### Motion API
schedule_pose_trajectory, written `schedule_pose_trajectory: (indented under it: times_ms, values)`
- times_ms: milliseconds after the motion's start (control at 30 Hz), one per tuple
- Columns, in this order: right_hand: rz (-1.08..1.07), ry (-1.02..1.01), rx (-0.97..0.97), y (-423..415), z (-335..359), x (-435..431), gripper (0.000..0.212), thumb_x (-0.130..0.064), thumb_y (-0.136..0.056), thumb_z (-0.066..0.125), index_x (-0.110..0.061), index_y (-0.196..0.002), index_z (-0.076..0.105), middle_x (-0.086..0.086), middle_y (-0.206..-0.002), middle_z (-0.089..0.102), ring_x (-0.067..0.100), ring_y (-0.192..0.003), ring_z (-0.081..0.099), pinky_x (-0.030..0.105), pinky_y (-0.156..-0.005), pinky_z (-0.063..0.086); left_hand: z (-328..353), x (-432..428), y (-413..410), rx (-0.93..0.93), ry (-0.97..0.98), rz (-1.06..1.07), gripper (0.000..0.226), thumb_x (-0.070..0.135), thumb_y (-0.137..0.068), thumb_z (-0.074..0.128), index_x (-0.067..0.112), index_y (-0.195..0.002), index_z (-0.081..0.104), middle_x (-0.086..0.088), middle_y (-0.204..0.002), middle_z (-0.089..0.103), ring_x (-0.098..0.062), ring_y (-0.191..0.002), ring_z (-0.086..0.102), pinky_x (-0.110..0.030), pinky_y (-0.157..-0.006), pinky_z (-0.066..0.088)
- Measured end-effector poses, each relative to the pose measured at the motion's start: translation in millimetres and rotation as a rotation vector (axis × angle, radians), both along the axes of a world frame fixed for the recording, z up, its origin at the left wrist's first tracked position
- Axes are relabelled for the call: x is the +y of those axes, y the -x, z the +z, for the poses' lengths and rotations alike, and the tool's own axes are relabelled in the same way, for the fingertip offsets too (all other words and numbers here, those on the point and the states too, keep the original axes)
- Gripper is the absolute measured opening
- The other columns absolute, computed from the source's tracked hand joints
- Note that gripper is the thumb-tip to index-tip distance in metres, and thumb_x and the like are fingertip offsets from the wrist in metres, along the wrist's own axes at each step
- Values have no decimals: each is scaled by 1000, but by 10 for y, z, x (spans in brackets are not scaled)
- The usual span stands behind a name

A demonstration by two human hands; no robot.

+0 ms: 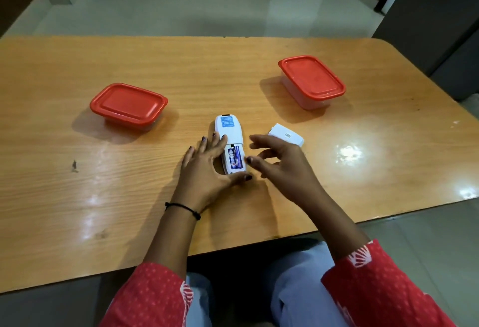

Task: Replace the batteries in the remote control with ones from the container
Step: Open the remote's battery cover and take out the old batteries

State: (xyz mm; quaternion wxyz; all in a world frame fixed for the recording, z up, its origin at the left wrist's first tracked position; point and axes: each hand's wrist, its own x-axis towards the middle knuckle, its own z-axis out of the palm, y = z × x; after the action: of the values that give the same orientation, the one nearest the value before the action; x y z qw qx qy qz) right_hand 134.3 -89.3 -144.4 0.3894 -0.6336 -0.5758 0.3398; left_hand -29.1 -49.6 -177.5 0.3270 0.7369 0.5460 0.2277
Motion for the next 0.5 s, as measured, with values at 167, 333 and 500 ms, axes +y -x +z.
schedule_pose_trajectory:
  times_ms: [167,333,500]
  values:
    - [11,39,-262,226,-56,204,46,-21,-87,63,-12,-131,54,5,-115,57,19,-98,58,31,-86,48,10,-3,-15,-26,-16,3,87,44,-71,74,28,-145,29,6,-157,20,-9,-146,7,-34,-119,2]
    - [20,-47,-341,281,5,181,23,-16,-87,62,-10,-110,68,7,-104,59,19,-93,57,26,-78,43,-11,25,0,-7,-13,-10,88,47,-70,73,29,-145,29,7,-157,19,-9,-146,7,-36,-120,3]
    - [-80,-230,-85,225,138,8,10,-8,-83,66,-15,-90,65,-4,-84,68,6,-77,65,17,-67,49,13,9,-3,14,6,-21,103,65,-59,69,28,-145,27,7,-157,17,-9,-146,5,-37,-120,3]
